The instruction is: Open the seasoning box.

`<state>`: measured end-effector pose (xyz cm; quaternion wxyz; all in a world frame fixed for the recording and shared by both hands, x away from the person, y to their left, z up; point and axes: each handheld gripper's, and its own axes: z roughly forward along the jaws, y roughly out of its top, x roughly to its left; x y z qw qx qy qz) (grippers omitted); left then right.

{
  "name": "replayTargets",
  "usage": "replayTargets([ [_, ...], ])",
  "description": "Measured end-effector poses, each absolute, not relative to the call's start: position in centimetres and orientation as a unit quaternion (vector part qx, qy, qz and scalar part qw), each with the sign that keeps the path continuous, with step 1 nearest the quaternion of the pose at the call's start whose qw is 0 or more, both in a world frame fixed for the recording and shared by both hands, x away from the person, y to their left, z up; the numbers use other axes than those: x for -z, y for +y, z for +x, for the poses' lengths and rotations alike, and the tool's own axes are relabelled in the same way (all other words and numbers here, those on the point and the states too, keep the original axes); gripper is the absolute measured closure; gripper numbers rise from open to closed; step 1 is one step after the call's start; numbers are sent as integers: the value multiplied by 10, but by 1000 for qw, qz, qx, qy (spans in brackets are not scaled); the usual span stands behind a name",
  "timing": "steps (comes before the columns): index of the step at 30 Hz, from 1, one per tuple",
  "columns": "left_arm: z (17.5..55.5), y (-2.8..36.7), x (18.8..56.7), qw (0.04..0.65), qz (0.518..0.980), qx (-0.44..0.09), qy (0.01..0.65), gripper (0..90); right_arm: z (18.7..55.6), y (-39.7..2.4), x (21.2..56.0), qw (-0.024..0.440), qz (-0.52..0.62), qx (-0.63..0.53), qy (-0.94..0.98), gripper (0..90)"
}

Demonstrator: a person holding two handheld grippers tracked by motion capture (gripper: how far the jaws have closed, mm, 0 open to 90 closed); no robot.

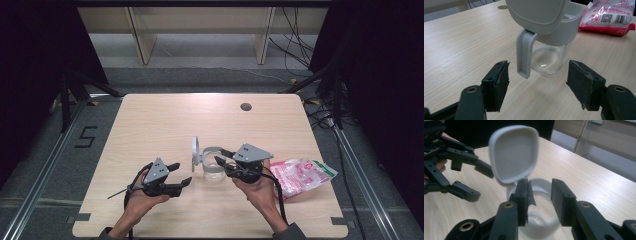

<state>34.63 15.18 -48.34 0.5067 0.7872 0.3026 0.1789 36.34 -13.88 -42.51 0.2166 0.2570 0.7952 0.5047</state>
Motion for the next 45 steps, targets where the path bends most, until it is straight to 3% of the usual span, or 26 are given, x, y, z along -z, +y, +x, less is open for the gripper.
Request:
replayTargets([
  [17, 342, 153, 488, 503, 790, -173, 304, 292, 339, -190, 437, 223, 336, -500, 766, 477],
  [45, 343, 154, 492, 502, 789, -171, 310, 291, 290, -274, 447, 292, 434, -472, 709, 442],
])
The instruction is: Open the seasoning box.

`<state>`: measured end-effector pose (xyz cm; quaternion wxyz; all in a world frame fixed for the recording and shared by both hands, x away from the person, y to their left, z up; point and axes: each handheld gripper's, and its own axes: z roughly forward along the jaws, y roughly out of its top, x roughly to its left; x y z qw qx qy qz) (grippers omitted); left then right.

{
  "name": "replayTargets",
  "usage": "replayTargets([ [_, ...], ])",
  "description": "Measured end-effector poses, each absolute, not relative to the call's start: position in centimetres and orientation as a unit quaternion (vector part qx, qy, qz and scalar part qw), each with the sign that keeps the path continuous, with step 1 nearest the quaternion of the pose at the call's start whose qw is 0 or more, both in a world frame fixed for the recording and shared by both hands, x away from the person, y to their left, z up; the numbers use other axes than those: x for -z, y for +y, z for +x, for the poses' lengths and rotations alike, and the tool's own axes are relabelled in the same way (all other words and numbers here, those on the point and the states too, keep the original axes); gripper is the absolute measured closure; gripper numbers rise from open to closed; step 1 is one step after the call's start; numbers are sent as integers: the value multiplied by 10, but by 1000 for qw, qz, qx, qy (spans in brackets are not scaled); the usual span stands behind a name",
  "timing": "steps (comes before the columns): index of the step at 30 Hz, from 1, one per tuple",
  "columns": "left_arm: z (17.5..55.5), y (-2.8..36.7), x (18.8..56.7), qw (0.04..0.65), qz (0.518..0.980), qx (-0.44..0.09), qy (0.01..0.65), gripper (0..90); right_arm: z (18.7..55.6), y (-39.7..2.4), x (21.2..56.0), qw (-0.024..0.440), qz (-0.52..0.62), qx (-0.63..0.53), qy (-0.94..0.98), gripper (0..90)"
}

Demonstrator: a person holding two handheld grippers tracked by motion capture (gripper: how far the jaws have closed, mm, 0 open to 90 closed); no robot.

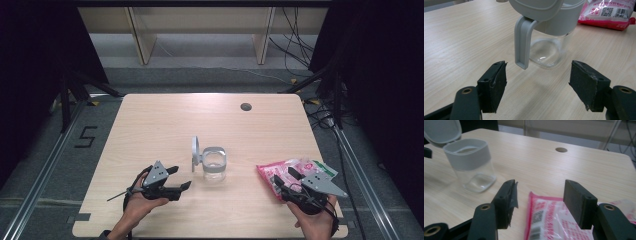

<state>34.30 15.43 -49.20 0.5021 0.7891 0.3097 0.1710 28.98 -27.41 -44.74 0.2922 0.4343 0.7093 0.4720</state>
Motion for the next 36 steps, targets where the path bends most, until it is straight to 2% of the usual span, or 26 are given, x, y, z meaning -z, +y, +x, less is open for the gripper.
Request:
replayTargets([
  [3, 343, 154, 492, 502, 789, -171, 310, 290, 287, -281, 448, 303, 439, -460, 710, 432],
  [9, 343, 154, 492, 502, 789, -171, 311, 291, 275, -289, 450, 289, 468, -458, 699, 433],
  [30, 343, 153, 493, 497, 795, -172, 303, 291, 267, -314, 461, 316, 515, -417, 679, 404],
  [31, 343, 153, 493, 498, 794, -171, 302, 291, 266, -314, 462, 303, 525, -416, 677, 404],
  [35, 342, 152, 493, 497, 793, -167, 310, 291, 267, -319, 464, 299, 537, -413, 672, 396],
  [36, 342, 152, 493, 497, 793, -167, 310, 291, 268, -321, 465, 311, 530, -410, 674, 396],
])
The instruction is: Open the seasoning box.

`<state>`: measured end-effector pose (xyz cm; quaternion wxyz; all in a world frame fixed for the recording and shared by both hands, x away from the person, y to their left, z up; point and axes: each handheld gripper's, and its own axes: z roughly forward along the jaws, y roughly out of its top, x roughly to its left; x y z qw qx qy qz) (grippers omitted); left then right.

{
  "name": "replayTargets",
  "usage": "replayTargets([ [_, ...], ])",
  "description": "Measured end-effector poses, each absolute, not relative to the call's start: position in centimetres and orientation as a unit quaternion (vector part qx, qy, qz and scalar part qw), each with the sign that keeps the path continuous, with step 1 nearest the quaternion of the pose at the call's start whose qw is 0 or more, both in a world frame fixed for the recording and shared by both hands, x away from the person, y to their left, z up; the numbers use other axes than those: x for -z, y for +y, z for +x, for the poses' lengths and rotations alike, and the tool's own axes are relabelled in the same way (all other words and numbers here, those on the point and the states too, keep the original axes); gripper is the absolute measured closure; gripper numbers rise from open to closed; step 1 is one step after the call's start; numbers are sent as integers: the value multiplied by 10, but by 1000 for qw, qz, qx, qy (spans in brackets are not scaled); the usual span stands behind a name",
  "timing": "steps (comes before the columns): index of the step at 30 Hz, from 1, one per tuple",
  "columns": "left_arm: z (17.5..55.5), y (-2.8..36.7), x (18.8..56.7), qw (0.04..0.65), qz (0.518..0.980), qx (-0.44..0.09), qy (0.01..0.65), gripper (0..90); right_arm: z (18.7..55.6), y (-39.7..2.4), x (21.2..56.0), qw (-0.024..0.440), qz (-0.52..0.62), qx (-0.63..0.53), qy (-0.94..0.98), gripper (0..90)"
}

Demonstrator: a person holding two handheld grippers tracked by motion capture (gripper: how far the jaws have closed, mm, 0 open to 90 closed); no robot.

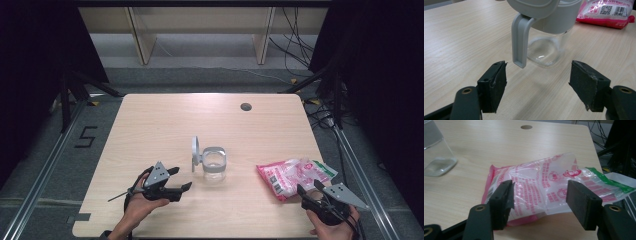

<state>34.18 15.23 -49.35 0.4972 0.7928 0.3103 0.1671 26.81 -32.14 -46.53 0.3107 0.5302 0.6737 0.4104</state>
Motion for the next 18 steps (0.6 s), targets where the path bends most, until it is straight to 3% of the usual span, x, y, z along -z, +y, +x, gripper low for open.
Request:
replayTargets([
  [18, 343, 152, 494, 496, 796, -168, 304, 291, 265, -332, 470, 309, 588, -391, 637, 372],
])
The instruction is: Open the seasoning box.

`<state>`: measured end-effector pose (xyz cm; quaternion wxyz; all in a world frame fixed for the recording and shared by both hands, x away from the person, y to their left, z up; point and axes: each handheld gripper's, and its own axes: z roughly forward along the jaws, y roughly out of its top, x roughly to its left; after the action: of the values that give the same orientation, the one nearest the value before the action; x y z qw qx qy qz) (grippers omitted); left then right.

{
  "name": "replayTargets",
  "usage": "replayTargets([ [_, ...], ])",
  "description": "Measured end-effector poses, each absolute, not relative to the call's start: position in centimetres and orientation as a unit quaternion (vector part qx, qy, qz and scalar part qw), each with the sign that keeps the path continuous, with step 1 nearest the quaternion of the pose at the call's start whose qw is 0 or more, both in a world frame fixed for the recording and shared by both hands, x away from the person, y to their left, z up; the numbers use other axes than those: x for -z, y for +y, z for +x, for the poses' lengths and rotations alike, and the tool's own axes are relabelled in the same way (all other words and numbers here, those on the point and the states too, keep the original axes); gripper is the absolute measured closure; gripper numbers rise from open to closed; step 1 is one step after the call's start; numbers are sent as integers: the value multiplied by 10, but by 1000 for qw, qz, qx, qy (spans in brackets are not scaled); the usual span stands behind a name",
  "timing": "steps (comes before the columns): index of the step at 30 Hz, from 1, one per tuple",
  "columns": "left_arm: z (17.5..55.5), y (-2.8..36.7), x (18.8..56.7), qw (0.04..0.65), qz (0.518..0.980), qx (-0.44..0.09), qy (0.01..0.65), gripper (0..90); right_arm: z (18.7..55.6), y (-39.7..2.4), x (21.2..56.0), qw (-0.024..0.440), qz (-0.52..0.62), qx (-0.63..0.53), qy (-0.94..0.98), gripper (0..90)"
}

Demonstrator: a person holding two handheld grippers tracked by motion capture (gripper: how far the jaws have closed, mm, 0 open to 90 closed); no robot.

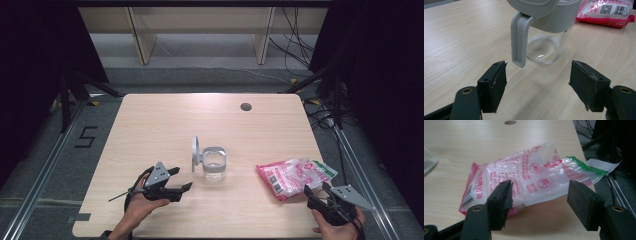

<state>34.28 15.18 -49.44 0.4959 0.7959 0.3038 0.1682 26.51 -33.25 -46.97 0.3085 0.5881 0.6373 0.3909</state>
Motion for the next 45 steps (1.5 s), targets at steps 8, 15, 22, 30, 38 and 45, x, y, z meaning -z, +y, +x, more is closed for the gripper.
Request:
replayTargets([
  [8, 343, 151, 495, 495, 799, -166, 299, 291, 270, -339, 476, 302, 589, -391, 639, 349],
  [15, 344, 150, 496, 495, 798, -163, 302, 291, 273, -340, 481, 287, 600, -398, 632, 316],
  [22, 342, 149, 497, 495, 795, -159, 311, 291, 273, -339, 482, 257, 626, -410, 611, 309],
  [30, 343, 148, 498, 493, 800, -162, 301, 291, 284, -342, 486, 257, 615, -413, 620, 300],
  [38, 342, 146, 499, 494, 800, -155, 304, 291, 295, -342, 486, 245, 626, -411, 616, 299],
  [45, 341, 145, 500, 494, 799, -152, 306, 291, 305, -341, 491, 245, 635, -412, 606, 321],
])
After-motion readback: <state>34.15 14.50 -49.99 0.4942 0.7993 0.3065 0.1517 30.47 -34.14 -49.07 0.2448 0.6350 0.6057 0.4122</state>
